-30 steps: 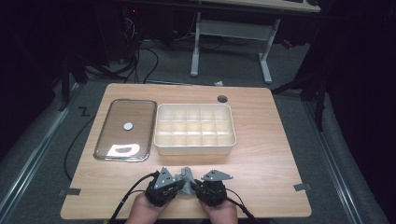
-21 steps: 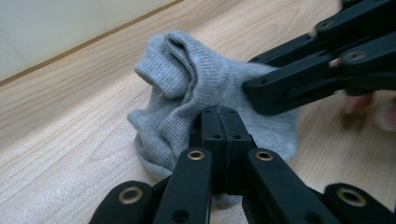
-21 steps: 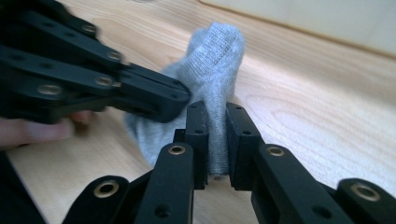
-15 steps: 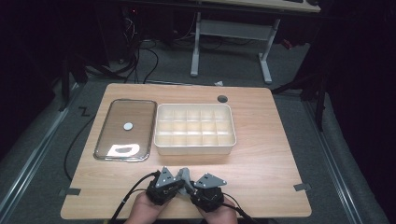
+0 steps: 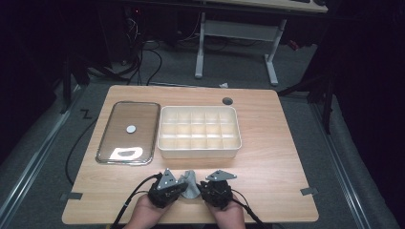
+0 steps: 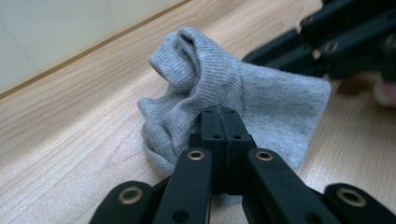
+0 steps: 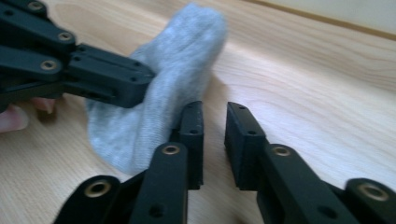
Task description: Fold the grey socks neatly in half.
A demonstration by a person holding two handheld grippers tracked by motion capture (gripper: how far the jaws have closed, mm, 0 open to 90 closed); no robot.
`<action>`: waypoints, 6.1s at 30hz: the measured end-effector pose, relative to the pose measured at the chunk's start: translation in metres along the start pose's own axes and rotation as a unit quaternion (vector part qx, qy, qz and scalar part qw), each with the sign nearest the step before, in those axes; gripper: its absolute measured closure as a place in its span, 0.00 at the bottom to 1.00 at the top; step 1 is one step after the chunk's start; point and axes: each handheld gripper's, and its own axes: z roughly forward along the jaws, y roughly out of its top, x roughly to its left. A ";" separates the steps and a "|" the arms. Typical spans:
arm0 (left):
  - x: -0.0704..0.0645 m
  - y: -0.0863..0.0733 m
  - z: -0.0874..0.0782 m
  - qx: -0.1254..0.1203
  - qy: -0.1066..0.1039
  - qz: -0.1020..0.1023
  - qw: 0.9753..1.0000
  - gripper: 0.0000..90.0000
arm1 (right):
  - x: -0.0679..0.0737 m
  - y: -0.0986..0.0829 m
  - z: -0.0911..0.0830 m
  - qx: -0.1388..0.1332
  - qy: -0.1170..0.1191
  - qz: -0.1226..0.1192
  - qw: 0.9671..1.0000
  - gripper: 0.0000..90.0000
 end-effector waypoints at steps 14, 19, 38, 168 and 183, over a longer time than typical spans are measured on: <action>0.000 0.000 0.000 -0.008 0.014 -0.012 1.000 0.95 | 0.020 0.010 -0.003 -0.028 0.001 -0.036 0.999 0.94; 0.003 0.003 -0.015 -0.046 0.022 -0.034 0.998 0.76 | 0.006 0.009 -0.001 -0.024 -0.010 -0.015 1.000 0.90; 0.007 -0.014 -0.019 0.019 0.046 -0.037 0.998 0.89 | 0.005 0.008 -0.008 -0.026 -0.002 -0.014 1.000 0.88; 0.008 0.019 0.022 -0.057 0.011 -0.030 0.998 1.00 | 0.009 0.014 -0.047 -0.005 0.007 -0.035 0.999 0.74; 0.008 0.018 0.021 -0.058 0.007 -0.032 0.998 1.00 | -0.005 0.022 -0.005 0.060 0.029 0.031 0.997 0.56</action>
